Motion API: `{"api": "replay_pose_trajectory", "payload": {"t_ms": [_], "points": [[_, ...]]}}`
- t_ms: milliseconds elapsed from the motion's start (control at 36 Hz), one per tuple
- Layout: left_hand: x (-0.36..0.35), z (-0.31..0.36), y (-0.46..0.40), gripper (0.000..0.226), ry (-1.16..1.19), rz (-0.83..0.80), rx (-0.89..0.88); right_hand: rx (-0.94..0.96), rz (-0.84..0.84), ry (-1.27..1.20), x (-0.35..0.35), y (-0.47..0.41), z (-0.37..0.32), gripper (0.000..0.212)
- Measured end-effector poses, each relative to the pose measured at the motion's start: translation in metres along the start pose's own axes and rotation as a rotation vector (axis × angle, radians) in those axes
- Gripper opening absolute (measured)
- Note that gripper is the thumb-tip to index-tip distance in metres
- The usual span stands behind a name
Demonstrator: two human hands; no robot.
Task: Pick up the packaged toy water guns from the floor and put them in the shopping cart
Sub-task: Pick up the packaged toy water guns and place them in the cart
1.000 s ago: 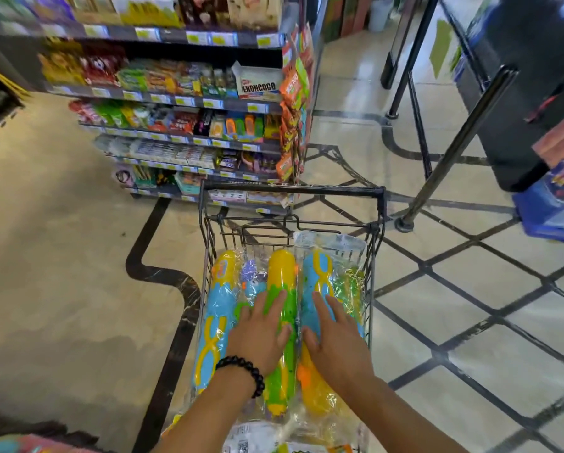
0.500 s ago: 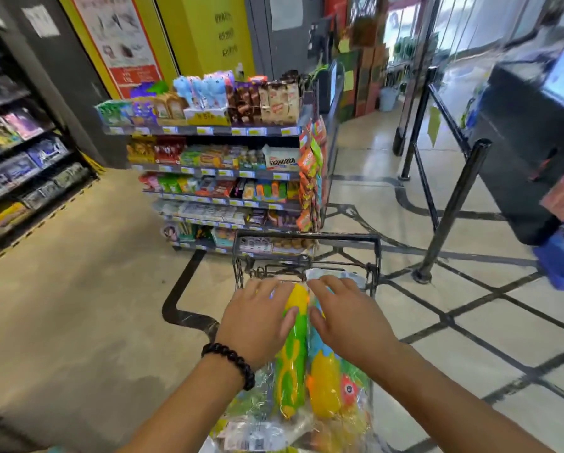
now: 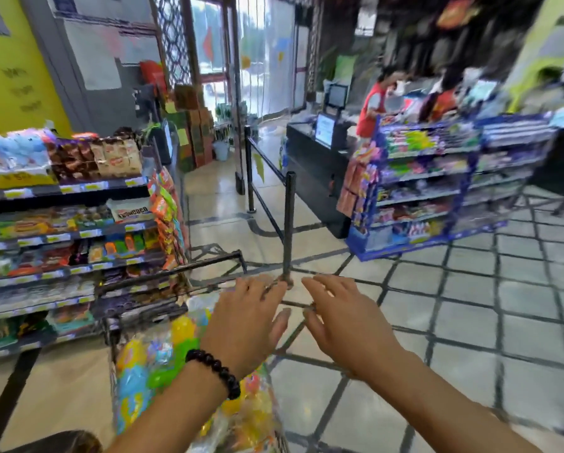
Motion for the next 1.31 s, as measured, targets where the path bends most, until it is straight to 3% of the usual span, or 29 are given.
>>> {"api": "replay_pose_trajectory", "payload": {"t_ms": [333, 528, 695, 972, 1306], "points": [[-0.004, 0.304, -0.063, 0.042, 0.16, 0.002, -0.556, -0.511, 0.091, 0.161, 0.113, 0.223, 0.211, 0.051], [-0.001, 0.554, -0.049, 0.04, 0.243, 0.063, -0.861, -0.755, 0.136, 0.287, 0.201, 0.413, 0.326, 0.05], [-0.014, 0.764, 0.012, 0.039, 0.37, 0.075, -1.084, -1.029, 0.15, 0.366, 0.245, 0.609, 0.407, 0.048], [-0.029, 1.017, 0.151, 0.045, 0.501, -0.102, -1.449, -1.465, 0.075, 0.42, 0.292, 0.883, 0.434, 0.052], [-0.073, 1.205, 0.274, 0.043, 0.758, -0.24, -1.799, -1.866, 0.005, 0.448, 0.28, 1.066, 0.446, 0.048]]}}
Point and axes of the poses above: each hand's wrist, its own y-axis away from the middle knuckle, its own x-axis out of the back of the hand, z = x × y, the point moved 6 cm from there along -y, towards the middle knuckle, and after that the axes turned 9 degrees about y, right-handed, at the moved point
